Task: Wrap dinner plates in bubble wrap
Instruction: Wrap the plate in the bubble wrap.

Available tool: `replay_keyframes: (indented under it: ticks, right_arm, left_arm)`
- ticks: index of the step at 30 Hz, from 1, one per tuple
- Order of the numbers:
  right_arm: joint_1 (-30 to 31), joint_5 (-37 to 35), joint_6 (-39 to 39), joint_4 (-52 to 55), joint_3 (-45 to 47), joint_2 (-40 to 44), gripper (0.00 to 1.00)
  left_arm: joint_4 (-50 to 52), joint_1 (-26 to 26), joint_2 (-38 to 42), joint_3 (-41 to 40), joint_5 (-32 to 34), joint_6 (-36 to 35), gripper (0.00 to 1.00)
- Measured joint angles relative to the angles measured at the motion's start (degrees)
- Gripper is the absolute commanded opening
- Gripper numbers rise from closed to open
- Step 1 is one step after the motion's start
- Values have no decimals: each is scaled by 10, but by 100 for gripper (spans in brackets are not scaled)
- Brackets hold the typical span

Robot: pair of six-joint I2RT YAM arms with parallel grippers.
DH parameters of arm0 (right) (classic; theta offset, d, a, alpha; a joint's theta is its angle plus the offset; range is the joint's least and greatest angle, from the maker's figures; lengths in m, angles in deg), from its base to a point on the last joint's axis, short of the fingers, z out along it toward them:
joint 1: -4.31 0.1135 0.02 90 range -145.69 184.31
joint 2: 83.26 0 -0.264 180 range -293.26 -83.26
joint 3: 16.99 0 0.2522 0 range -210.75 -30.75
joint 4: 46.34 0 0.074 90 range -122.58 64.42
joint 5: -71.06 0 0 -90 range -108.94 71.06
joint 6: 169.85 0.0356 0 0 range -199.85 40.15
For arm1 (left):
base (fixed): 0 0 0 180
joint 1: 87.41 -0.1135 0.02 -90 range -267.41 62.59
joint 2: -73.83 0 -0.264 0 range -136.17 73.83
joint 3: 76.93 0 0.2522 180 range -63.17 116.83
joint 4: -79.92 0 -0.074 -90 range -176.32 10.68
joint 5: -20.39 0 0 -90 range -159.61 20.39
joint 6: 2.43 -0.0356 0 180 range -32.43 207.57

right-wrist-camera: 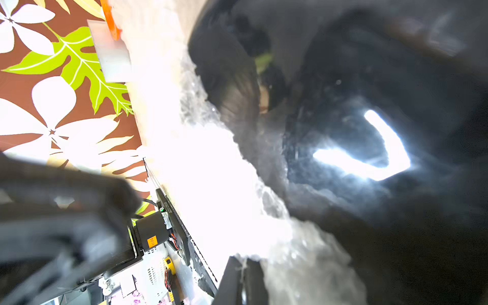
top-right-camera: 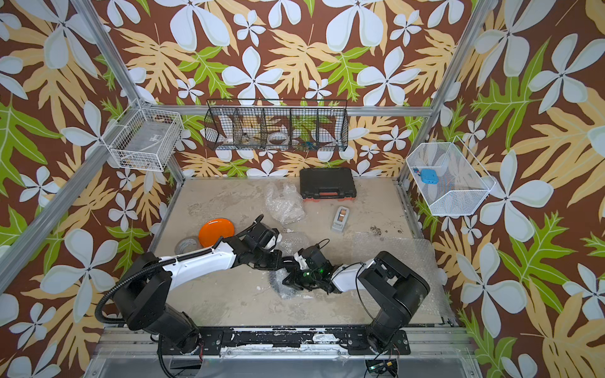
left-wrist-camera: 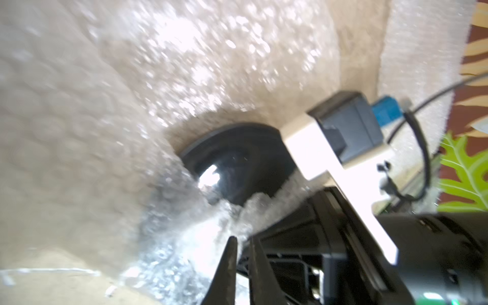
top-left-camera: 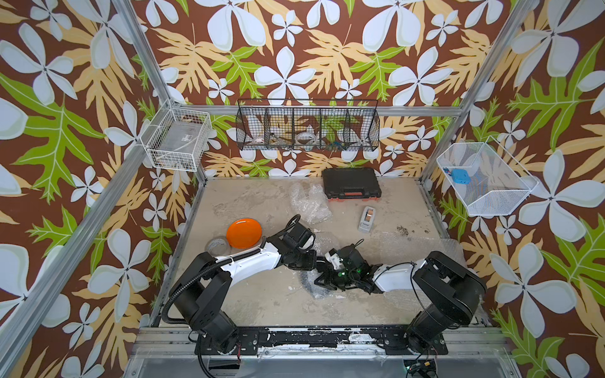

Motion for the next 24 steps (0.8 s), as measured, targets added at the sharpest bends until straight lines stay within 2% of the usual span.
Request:
replay_keyframes:
  ticks: [8, 12, 14, 19, 24]
  right_arm:
    - [0, -4, 1, 22, -2, 14, 0]
    - [-2, -10, -8, 81, -21, 34, 31]
    - [-11, -9, -31, 127, -42, 53, 37]
    - [-112, -8, -120, 229, -94, 113, 43]
    - [-228, 13, -224, 308, -167, 79, 54]
  left_arm:
    - [-83, 2, -46, -78, -56, 36, 7]
    - [-110, 2, -64, -84, -70, 36, 7]
    - [-113, 2, -72, -80, -73, 33, 6]
    - [-130, 2, -87, -75, -82, 19, 6]
    - [-133, 2, -89, -74, -85, 5, 5]
